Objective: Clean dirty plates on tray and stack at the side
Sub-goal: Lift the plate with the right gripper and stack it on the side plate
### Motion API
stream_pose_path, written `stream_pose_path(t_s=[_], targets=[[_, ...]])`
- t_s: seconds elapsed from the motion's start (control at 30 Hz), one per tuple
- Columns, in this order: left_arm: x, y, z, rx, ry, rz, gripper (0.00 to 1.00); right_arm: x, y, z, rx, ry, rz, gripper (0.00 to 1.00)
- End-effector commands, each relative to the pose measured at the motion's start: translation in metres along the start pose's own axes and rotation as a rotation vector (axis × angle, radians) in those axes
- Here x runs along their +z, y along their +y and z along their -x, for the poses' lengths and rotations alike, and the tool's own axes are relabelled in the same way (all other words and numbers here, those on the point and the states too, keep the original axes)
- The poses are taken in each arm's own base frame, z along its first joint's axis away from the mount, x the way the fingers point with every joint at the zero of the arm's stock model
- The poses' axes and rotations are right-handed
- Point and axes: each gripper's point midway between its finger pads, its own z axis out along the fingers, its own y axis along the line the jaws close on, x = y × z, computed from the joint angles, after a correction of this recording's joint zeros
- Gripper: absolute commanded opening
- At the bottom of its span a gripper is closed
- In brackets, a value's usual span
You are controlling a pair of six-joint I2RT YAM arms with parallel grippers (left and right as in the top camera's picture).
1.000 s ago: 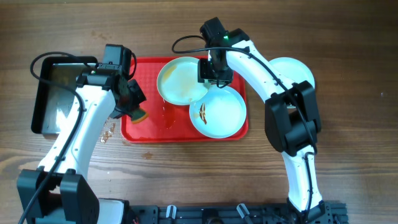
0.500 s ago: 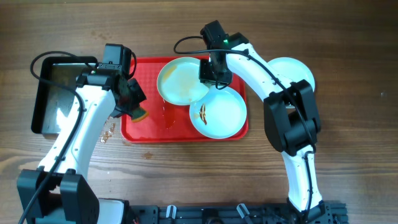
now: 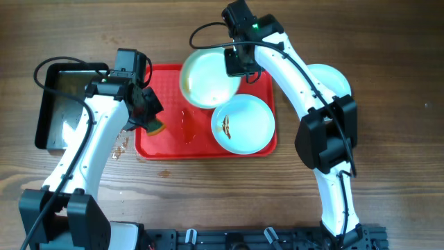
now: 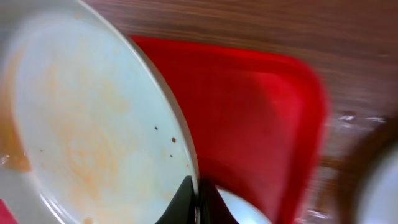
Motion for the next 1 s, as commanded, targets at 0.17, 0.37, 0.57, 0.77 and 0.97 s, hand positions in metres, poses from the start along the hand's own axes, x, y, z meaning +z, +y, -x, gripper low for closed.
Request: stream_pose_path(t_s=[0.17, 0.37, 0.57, 0.77, 0.97], targets=[[-0.006, -0.006, 0.008, 0.001, -0.029, -0.038, 0.04, -0.126, -0.001, 0.025, -0.296, -0.398, -0.703, 0.04], [-0.006, -0.006, 0.008, 0.001, -0.029, -0.038, 0.04, -0.168, 0.035, 0.016, -0.389, -0.541, -0.904, 0.04], [-0.006, -0.006, 0.007, 0.001, -0.027, -0.037, 0.04, -0.139, 0.049, 0.006, -0.338, -0.481, -0.696, 0.04], [-0.006, -0.006, 0.007, 0.001, -0.025, -0.036, 0.04, -0.120, -0.028, 0.000, 0.063, -0.235, -0.287, 0.04], [-0.006, -0.006, 0.007, 0.002, -0.024, -0.035, 0.04, -0.152, -0.202, -0.030, 0.465, -0.081, -0.003, 0.04]])
